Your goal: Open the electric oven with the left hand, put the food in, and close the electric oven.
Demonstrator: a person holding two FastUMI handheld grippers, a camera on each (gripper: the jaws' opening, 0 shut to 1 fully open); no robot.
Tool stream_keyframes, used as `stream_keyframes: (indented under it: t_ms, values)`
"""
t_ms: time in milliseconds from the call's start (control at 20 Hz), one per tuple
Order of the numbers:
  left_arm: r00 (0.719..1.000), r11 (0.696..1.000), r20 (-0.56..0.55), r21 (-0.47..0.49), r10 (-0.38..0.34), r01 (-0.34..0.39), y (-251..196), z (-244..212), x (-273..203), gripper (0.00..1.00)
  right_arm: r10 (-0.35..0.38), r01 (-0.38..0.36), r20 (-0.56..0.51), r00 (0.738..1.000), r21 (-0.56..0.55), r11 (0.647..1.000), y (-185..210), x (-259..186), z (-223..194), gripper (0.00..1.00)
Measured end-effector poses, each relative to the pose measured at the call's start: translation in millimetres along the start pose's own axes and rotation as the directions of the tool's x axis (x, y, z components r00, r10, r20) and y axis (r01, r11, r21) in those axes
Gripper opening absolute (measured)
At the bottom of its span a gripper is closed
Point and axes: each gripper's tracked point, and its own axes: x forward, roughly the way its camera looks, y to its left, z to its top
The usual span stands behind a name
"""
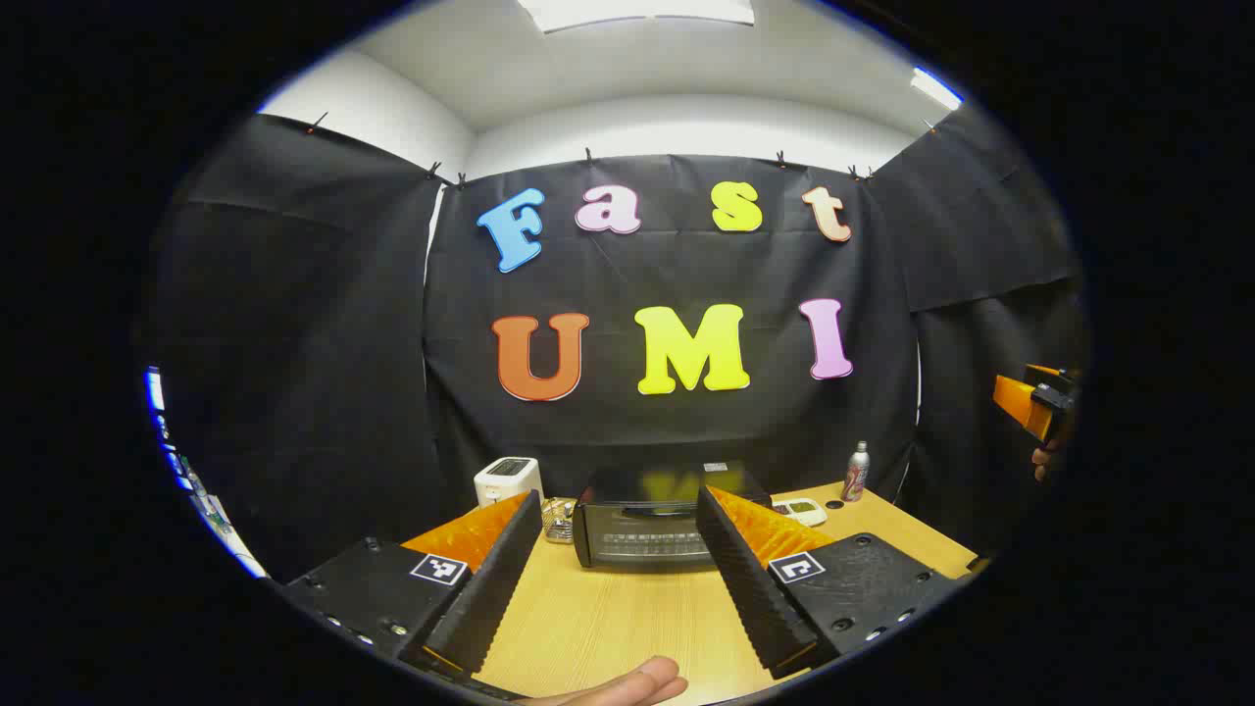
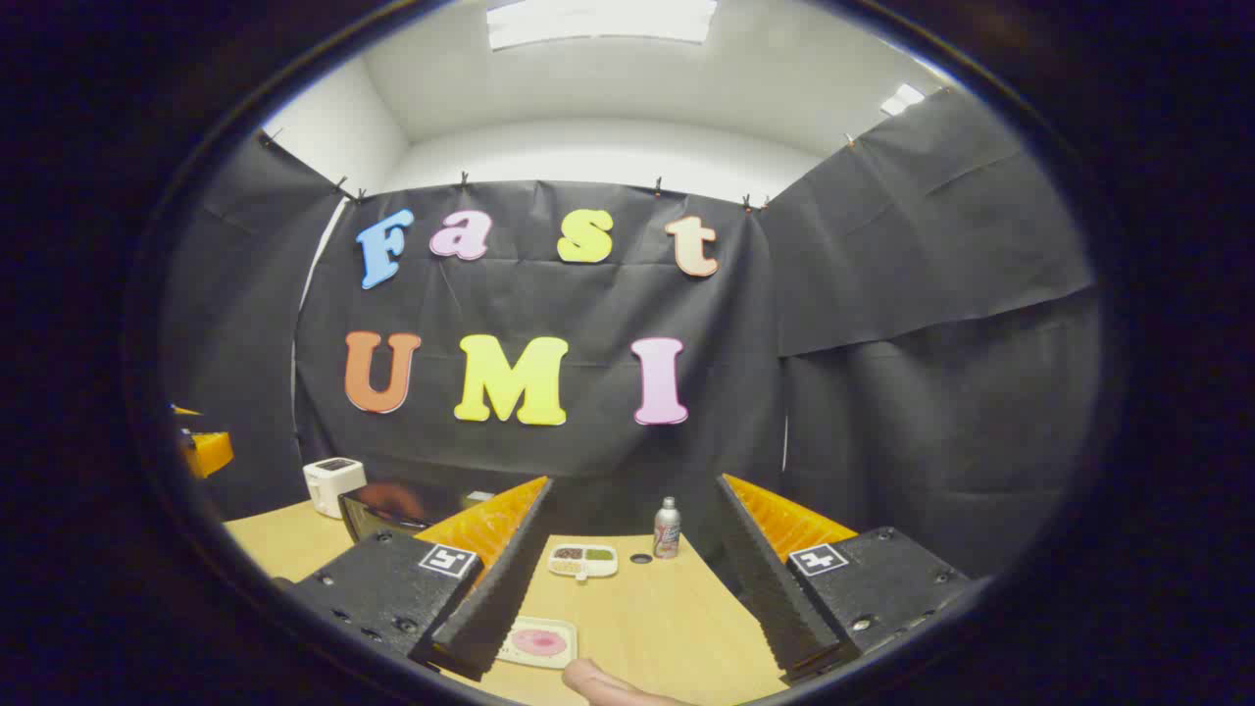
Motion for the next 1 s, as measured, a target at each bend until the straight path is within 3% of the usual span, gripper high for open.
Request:
stream_keyframes:
  t_ms: [600, 1000]
  values:
    - [0.999, 0.999, 0.028, 0.010, -0.033, 0.033, -17, 5, 22, 0.96, 0.012, -0.014, 0.041, 0.999, 0.035, 0.999, -8, 21, 0, 0.97]
    - [0.995, 0.995, -0.029, -0.013, -0.095, 0.095, -45, -13, 106, 0.96, 0.087, -0.085, -0.024, 0.996, 0.076, 0.994, 6, 58, -21, 0.97]
